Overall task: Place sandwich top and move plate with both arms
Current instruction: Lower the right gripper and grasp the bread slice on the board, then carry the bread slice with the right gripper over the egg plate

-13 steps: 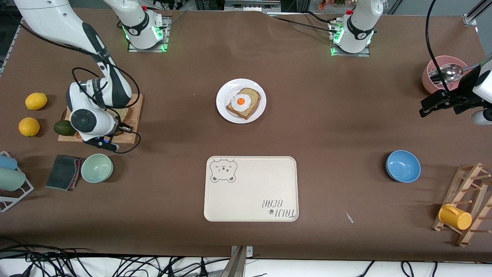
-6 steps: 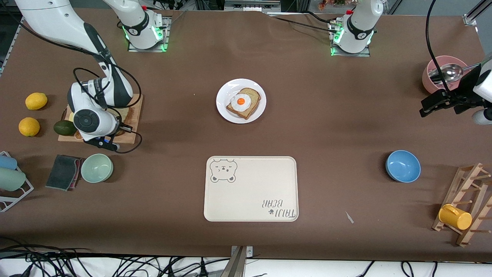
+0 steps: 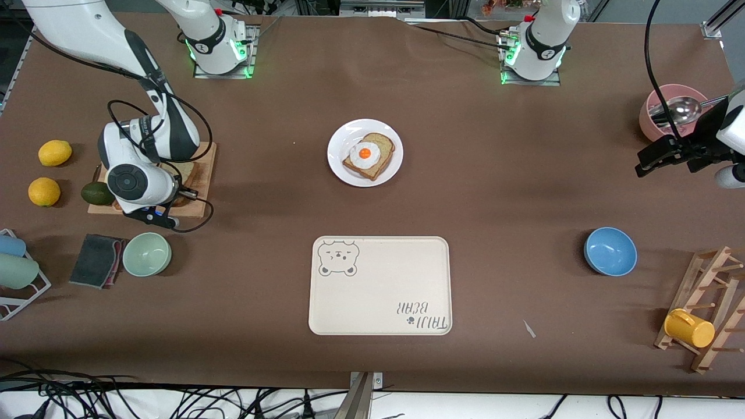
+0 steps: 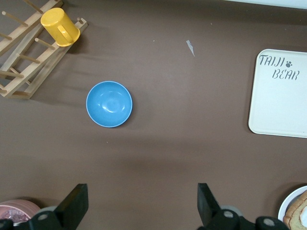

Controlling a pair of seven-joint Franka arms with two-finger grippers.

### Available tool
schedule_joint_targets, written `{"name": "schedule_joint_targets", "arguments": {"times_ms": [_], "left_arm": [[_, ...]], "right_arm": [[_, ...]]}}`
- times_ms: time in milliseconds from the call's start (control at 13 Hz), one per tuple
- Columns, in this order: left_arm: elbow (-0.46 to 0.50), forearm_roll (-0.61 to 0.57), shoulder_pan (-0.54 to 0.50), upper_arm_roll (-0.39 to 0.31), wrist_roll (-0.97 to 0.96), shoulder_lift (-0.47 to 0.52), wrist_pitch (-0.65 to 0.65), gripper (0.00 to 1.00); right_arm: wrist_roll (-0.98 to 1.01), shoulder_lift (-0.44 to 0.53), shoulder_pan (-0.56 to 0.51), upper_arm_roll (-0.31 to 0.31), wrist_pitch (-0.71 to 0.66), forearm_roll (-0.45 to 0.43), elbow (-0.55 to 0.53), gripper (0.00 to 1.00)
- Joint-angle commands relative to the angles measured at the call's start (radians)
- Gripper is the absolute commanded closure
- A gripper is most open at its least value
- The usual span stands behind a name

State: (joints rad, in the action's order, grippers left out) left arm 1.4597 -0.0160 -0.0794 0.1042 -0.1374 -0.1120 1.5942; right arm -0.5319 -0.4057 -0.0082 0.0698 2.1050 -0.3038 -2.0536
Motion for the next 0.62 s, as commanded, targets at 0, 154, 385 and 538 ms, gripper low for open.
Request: {"name": "schedule_joint_targets", "arguments": {"times_ms": [0, 154, 385, 538], "left_arm": [[-0.007, -0.016, -0.002, 0.006, -0.002, 0.009, -0.007, 0.0], [-0.007, -0.016, -0.002, 0.005, -0.002, 0.009, -0.007, 0.0], [-0.009, -0.016, -0.002, 0.008, -0.002, 0.009, -0.017, 0.0], [-0.009, -0.016, -0.002, 0.006, -0.002, 0.009, -0.02, 0.0]], "right_arm": [[0.047, 0.048, 0.0, 0.042, -0.149, -0.012, 0.081, 1.0], [0.053, 0.077, 0.0, 0.109, -0.23, -0.011, 0.15, 1.0], [0.104, 0.076, 0.0, 0.16, -0.261, -0.008, 0.213, 1.0], [0.093, 0.061, 0.005, 0.224, -0.266, 0.008, 0.266, 1.0]]}}
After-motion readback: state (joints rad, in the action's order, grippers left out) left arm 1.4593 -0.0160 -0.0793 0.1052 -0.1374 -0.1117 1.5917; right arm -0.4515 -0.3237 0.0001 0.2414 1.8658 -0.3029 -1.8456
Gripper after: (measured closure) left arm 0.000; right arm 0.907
